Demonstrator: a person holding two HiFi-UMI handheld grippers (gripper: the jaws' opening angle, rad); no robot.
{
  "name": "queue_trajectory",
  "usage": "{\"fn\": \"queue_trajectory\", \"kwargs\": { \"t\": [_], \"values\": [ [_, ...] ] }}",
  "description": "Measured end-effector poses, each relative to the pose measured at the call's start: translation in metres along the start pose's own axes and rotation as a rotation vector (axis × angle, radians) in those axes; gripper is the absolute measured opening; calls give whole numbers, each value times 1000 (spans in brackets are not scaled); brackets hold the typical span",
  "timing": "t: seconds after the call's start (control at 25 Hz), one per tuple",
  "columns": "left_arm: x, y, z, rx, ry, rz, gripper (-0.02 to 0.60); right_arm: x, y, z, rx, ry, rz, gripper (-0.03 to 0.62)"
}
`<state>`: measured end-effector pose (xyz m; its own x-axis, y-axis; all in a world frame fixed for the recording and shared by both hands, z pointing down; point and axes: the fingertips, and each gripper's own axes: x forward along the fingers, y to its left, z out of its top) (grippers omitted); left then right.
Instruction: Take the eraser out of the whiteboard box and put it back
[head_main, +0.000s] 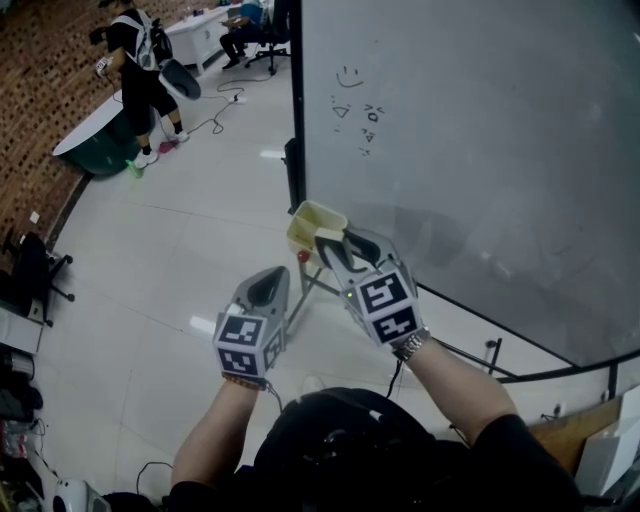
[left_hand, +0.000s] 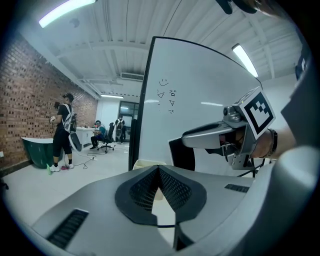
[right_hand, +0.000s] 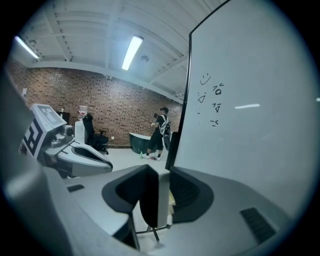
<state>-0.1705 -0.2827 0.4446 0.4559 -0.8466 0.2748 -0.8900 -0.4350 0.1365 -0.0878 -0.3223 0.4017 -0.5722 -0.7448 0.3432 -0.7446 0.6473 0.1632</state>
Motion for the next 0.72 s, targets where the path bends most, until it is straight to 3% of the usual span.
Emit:
{"fn": "queue_trajectory", "kwargs": {
  "t": [0.72],
  "values": [
    [-47, -91, -19, 26, -2, 66, 0, -98, 18, -27, 5, -50, 75, 172]
  ]
}}
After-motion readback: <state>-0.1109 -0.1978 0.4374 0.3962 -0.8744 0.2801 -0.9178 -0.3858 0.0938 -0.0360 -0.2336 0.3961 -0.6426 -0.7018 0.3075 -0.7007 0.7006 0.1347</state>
